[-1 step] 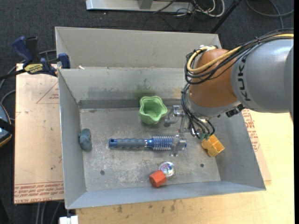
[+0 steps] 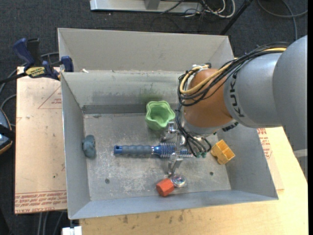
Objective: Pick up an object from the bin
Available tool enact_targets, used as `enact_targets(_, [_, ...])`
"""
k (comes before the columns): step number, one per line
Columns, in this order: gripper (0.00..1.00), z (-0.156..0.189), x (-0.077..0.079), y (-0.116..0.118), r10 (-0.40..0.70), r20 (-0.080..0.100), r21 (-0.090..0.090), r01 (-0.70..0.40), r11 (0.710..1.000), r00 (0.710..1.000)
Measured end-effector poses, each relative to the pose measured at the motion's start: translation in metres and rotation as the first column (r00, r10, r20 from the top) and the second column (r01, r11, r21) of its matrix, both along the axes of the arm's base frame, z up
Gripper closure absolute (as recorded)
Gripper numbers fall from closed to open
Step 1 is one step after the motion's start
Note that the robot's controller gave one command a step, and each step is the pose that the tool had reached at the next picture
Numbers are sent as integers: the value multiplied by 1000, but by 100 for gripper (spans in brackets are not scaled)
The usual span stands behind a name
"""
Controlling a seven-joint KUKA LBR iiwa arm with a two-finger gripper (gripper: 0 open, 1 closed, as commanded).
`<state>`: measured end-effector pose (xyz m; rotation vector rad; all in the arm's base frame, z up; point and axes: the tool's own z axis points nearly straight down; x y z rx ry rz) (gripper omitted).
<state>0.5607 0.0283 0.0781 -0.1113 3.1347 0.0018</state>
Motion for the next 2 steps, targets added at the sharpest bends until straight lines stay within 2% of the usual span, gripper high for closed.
enact_targets(1, [100,3,2,-1,-1,5,0,1,1000,1000])
enact_targets(2, [100,228,-3,-10,170,6,-3,-170,985,985])
